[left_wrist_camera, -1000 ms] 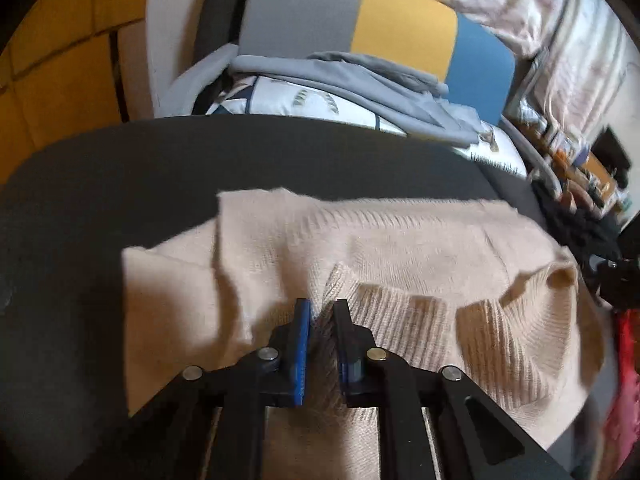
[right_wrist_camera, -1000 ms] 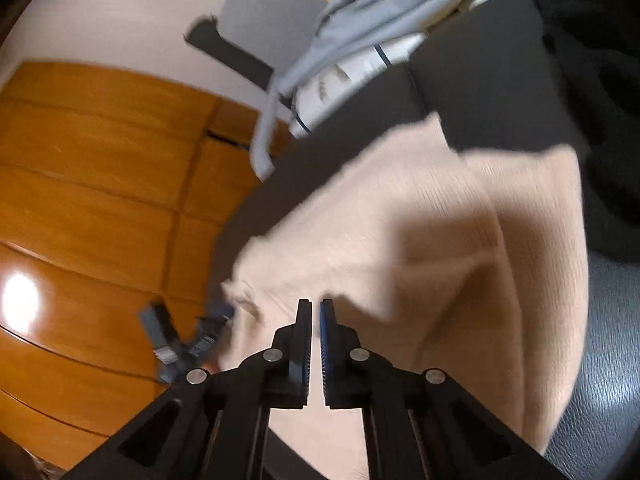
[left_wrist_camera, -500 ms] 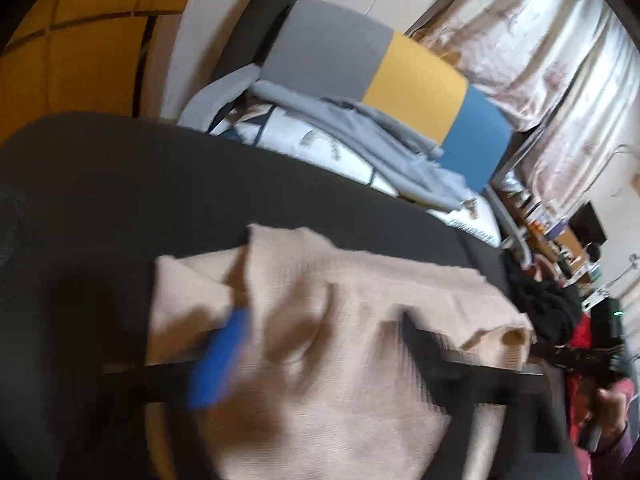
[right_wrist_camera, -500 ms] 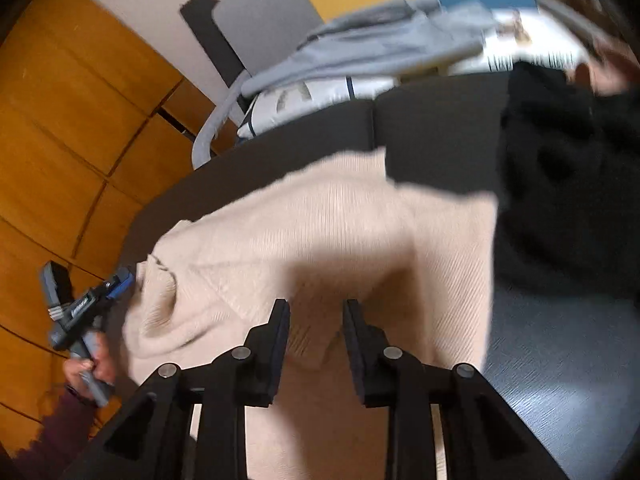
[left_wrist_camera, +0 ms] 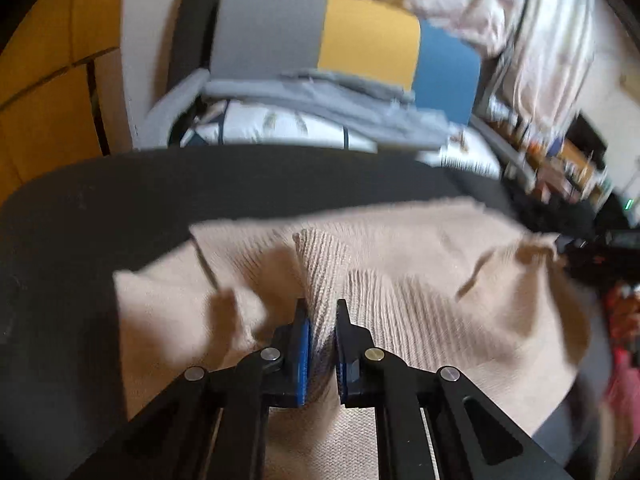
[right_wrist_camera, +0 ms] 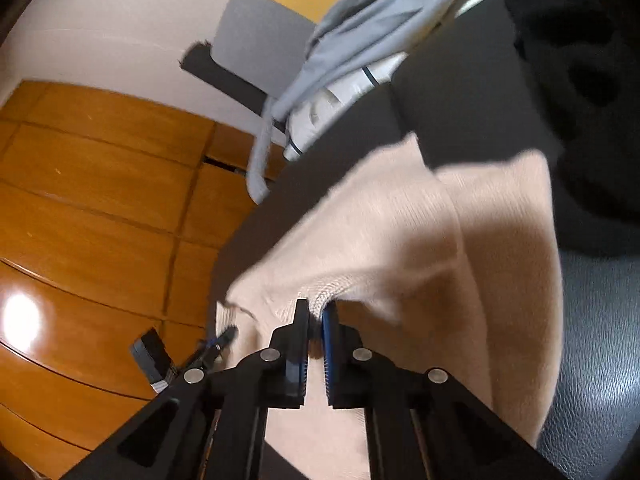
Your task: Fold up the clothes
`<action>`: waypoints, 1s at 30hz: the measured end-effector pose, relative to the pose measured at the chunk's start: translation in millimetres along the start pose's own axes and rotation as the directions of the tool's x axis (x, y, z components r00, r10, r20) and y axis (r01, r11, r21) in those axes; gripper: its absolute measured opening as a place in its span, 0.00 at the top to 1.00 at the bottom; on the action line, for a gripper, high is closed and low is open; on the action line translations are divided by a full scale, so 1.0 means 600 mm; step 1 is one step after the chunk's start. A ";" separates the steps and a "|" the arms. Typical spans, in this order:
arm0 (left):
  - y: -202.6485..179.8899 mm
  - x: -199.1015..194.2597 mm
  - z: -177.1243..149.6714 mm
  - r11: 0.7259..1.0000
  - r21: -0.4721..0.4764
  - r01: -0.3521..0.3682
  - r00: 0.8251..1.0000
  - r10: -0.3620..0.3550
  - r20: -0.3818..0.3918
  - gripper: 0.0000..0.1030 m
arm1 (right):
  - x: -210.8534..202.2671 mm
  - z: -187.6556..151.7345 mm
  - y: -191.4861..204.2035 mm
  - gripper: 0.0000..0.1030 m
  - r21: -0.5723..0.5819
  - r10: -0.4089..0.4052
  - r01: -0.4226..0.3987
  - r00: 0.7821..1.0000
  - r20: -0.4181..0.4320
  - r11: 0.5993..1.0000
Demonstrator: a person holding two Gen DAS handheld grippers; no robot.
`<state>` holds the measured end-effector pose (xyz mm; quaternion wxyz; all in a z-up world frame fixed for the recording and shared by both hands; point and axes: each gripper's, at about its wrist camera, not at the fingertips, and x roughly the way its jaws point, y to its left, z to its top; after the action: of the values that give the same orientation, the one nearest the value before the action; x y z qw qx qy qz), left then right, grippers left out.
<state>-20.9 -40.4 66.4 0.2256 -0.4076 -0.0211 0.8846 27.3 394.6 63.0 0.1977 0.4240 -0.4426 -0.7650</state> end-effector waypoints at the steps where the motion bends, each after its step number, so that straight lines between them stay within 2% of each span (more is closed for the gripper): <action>1: 0.007 -0.010 0.007 1.000 -0.017 -0.001 1.000 0.001 0.026 0.94 | -0.006 0.007 0.001 0.95 0.004 0.009 -0.009 1.000 0.022 1.000; 5: 0.044 -0.029 0.042 0.991 -0.118 -0.056 0.990 0.070 0.121 0.94 | -0.014 0.037 -0.009 0.95 0.039 0.006 -0.010 0.994 0.105 0.999; 8: 0.068 0.002 0.053 0.982 -0.172 -0.076 0.992 0.092 0.089 0.92 | 0.004 0.053 -0.028 0.95 0.059 -0.077 0.070 0.989 0.127 0.996; 9: 0.070 0.018 0.050 0.979 -0.170 -0.111 0.990 0.123 0.062 0.85 | 0.012 0.055 -0.037 0.91 0.067 -0.110 0.103 0.987 0.116 0.992; 10: 0.069 0.034 0.046 0.974 -0.166 -0.152 0.987 0.158 0.020 0.71 | 0.017 0.055 -0.043 0.88 0.075 -0.138 0.130 0.984 0.109 0.989; 11: 0.069 0.031 0.037 0.970 -0.178 -0.167 0.985 0.172 0.015 0.65 | 0.015 0.054 -0.047 0.80 0.081 -0.168 0.159 0.980 0.110 0.984; 12: 0.070 0.029 0.028 0.965 -0.190 -0.181 0.982 0.186 0.009 0.54 | 0.012 0.052 -0.050 0.77 0.086 -0.201 0.192 0.973 0.114 0.978; 13: 0.070 0.026 0.019 0.960 -0.202 -0.196 0.980 0.201 0.003 0.48 | 0.004 0.049 -0.049 0.77 0.086 -0.228 0.218 0.965 0.132 0.972; 15: 0.070 0.022 0.000 0.948 -0.226 -0.225 0.973 0.229 -0.010 0.48 | -0.022 0.031 -0.025 0.73 0.047 -0.305 0.302 0.927 0.218 0.952; 16: 0.071 0.017 -0.009 0.942 -0.240 -0.236 0.971 0.241 -0.010 0.48 | -0.031 0.021 -0.006 0.73 0.005 -0.322 0.333 0.910 0.262 0.943; 17: 0.073 -0.001 -0.021 0.936 -0.277 -0.219 0.971 0.237 0.036 0.47 | -0.037 0.011 0.016 0.73 -0.048 -0.325 0.355 0.895 0.305 0.934; 18: 0.076 -0.019 -0.033 0.930 -0.311 -0.198 0.969 0.234 0.081 0.40 | -0.040 -0.004 0.041 0.73 -0.132 -0.304 0.366 0.889 0.342 0.921; 19: 0.074 -0.033 -0.050 0.927 -0.334 -0.171 0.967 0.223 0.124 0.31 | -0.031 -0.018 0.068 0.73 -0.244 -0.267 0.360 0.901 0.343 0.901; 21: 0.064 -0.035 -0.073 0.938 -0.304 -0.168 0.966 0.219 0.139 0.27 | 0.008 -0.032 0.106 0.73 -0.416 -0.248 0.337 0.935 0.255 0.844; 22: 0.055 -0.024 -0.083 0.942 -0.261 -0.211 0.963 0.246 0.113 0.27 | 0.034 -0.034 0.116 0.73 -0.472 -0.266 0.334 0.941 0.207 0.816; 23: 0.053 -0.011 -0.087 0.939 -0.226 -0.261 0.956 0.284 0.078 0.28 | 0.059 -0.035 0.120 0.73 -0.506 -0.301 0.347 0.938 0.175 0.789; 25: 0.057 0.010 -0.105 0.915 -0.174 -0.363 0.929 0.370 0.007 0.27 | 0.096 -0.028 0.107 0.73 -0.517 -0.398 0.420 0.903 0.160 0.746; 26: 0.065 0.005 -0.111 0.917 -0.192 -0.351 0.933 0.359 0.008 0.27 | 0.109 -0.019 0.091 0.76 -0.500 -0.454 0.472 0.875 0.167 0.726; 27: 0.073 0.000 -0.117 0.915 -0.211 -0.344 0.935 0.354 0.008 0.27 | 0.108 -0.013 0.078 0.77 -0.482 -0.477 0.503 0.859 0.187 0.717; 28: 0.082 -0.009 -0.120 0.897 -0.235 -0.376 0.922 0.388 0.006 0.27 | 0.104 -0.008 0.071 0.77 -0.458 -0.481 0.526 0.848 0.222 0.716; 29: 0.091 -0.018 -0.122 0.878 -0.257 -0.404 0.908 0.418 0.002 0.27 | 0.093 -0.002 0.060 0.77 -0.406 -0.525 0.589 0.808 0.269 0.699; 30: 0.102 -0.025 -0.127 0.870 -0.280 -0.407 0.907 0.422 -0.007 0.27 | 0.080 0.001 0.052 0.77 -0.356 -0.565 0.638 0.770 0.295 0.683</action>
<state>19.7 -112.8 13.0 -0.0285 -0.4055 -0.0617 0.9115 -2.5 345.6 66.8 -0.0118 0.4268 -0.1094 -0.8976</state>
